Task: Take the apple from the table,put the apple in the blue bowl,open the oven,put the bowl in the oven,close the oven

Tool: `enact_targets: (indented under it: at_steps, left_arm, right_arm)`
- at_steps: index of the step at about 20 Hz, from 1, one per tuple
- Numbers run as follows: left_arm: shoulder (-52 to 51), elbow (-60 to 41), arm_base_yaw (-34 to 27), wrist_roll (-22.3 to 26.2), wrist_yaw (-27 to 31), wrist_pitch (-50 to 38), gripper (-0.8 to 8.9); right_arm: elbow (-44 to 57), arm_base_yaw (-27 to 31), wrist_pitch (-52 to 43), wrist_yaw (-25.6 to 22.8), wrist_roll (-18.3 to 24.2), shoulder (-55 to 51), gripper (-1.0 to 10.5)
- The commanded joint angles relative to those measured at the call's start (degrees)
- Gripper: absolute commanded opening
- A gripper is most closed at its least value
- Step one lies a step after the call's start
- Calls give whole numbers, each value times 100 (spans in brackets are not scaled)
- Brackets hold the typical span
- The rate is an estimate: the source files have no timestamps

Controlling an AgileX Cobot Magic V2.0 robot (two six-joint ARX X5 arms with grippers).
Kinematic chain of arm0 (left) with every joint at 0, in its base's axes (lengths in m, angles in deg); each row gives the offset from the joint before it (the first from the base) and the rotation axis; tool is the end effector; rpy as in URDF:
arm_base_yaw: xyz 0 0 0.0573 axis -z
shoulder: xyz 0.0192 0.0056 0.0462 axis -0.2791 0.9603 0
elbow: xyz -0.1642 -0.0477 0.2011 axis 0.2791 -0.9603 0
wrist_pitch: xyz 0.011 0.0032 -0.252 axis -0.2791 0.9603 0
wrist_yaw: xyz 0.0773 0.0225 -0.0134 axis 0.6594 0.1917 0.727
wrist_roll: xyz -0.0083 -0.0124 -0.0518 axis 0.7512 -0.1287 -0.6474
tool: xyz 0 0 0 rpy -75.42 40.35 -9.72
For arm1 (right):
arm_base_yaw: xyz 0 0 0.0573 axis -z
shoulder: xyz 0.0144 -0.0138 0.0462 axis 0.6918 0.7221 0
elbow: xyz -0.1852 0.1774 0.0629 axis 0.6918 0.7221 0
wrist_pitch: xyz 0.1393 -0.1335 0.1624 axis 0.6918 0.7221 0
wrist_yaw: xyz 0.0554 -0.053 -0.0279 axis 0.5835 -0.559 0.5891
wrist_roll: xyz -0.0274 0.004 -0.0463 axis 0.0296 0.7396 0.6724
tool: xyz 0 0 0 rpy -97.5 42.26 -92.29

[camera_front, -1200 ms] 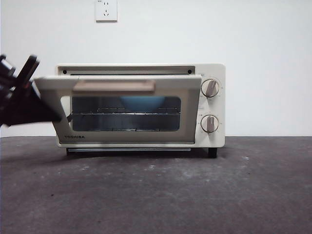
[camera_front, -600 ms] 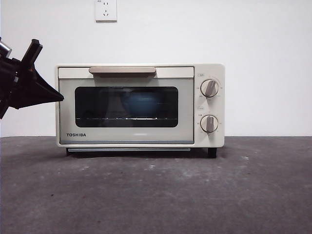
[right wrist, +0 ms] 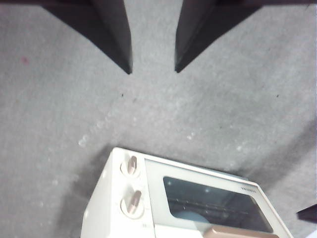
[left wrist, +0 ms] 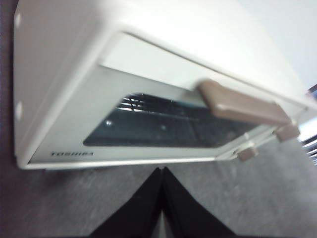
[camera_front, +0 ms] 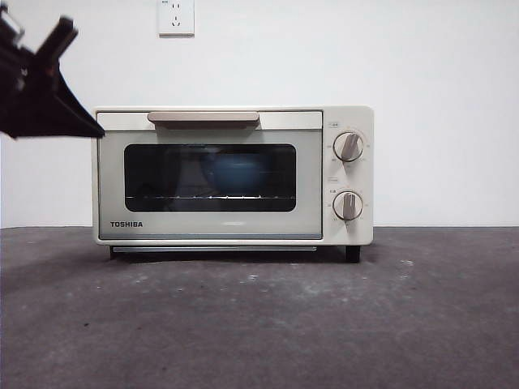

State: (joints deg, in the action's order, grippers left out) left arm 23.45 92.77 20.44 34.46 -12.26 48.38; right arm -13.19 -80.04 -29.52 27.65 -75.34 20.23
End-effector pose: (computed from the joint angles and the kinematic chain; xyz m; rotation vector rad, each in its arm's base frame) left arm 0.2665 -0.0349 0.2426 -0.4859 0.5095 -0.5331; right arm 0.0783 0.0537 0.3384 0.0516 0.5794 0.4413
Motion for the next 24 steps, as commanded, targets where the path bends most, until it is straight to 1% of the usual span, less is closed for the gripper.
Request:
enact_targets:
  at_steps: [1, 6, 11, 13, 16, 19, 22, 24]
  left_arm:
    - [-575, 85, 251, 774, 457, 660, 7]
    - [-1670, 87, 809, 1064, 1180, 1714, 7]
    - [-2636, 87, 1412, 1108, 1878, 2638, 7]
    - [-2938, 87, 1609, 1110, 2188, 2940, 7]
    - [-3327, 87, 1843, 1106, 2527, 3335, 7]
    - [-3630, 87, 1967, 1104, 2688, 3646, 7]
    - [-3810, 87, 1987, 1106, 2691, 3821, 7]
    - [-3884, 87, 1987, 1106, 2691, 3873, 7]
  right_arm:
    - [46, -37, -363, 105, 170, 33, 138]
    - [313, -37, -1036, 540, 275, 33, 138]
    - [933, -37, -1934, 1119, 273, 33, 137]
    - [1196, -37, -2269, 1250, 275, 33, 137]
    - [1580, -35, -2782, 1263, 275, 33, 130]
    - [1873, -37, -3239, 1276, 269, 33, 93]
    - [2000, -37, -3567, 1333, 271, 35, 15]
    - [2024, -37, -3773, 1351, 275, 35, 4]
